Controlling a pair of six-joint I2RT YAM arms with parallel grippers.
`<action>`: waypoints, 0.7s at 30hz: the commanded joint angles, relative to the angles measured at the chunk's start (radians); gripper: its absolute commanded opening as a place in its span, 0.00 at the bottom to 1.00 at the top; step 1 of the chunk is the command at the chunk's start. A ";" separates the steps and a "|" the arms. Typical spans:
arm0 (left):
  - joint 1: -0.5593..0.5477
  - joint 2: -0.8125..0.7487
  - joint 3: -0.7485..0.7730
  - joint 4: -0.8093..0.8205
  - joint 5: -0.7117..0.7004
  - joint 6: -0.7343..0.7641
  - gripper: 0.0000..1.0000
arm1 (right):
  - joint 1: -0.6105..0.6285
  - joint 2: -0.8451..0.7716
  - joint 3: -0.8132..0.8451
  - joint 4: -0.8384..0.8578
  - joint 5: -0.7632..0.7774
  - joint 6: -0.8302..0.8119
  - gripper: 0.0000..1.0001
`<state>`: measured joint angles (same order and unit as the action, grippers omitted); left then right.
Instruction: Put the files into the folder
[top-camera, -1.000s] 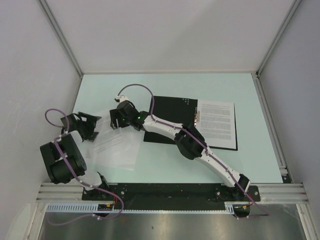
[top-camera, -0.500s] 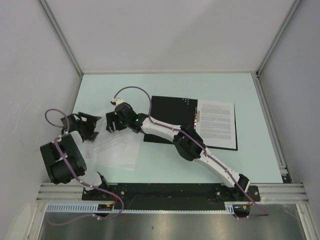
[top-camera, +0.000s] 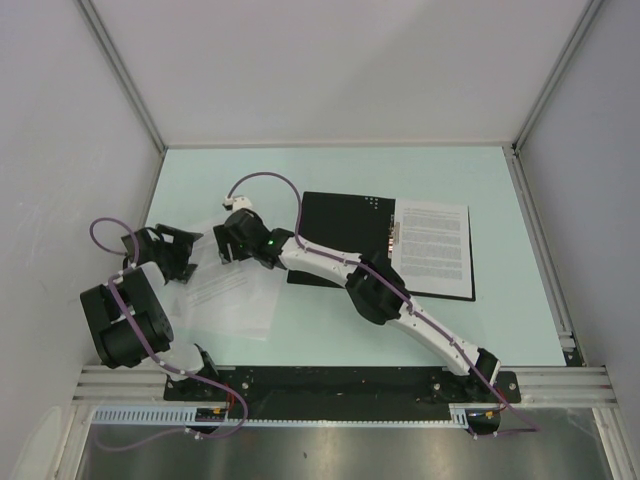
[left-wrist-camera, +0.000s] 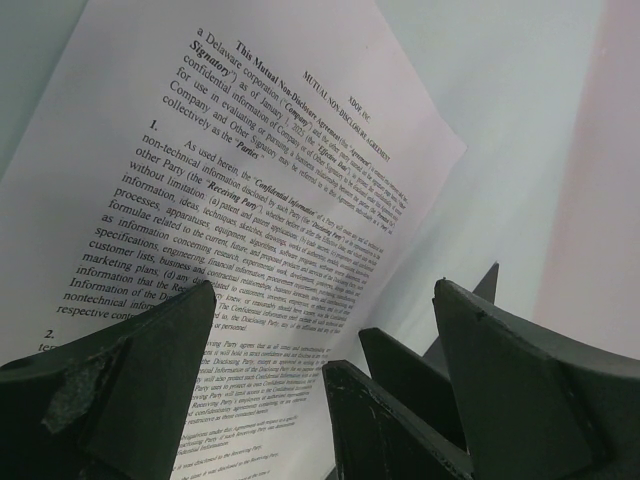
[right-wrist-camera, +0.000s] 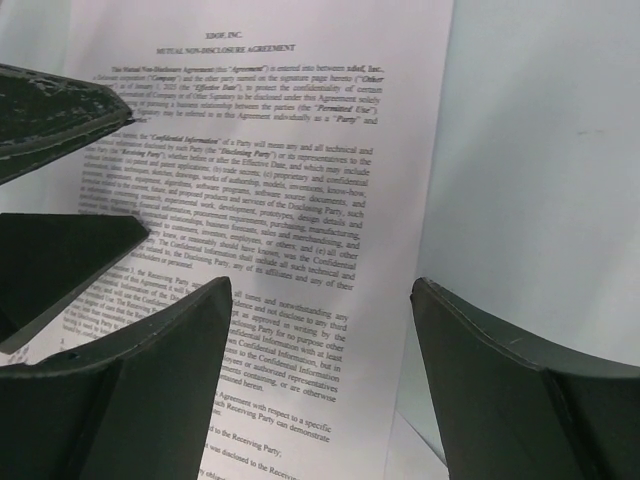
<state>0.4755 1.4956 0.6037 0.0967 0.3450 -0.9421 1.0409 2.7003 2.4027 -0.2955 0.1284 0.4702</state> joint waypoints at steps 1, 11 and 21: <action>-0.009 0.012 -0.033 -0.051 -0.021 0.017 1.00 | 0.002 0.016 0.006 -0.172 0.105 -0.001 0.79; -0.017 0.011 -0.039 -0.049 -0.031 0.017 1.00 | 0.015 0.046 0.007 -0.136 -0.010 0.015 0.78; -0.028 0.017 -0.044 -0.048 -0.029 0.017 1.00 | 0.013 0.069 -0.016 -0.050 -0.116 0.024 0.77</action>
<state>0.4698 1.4940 0.6003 0.1036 0.3431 -0.9421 1.0477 2.7029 2.4084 -0.2989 0.0956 0.4706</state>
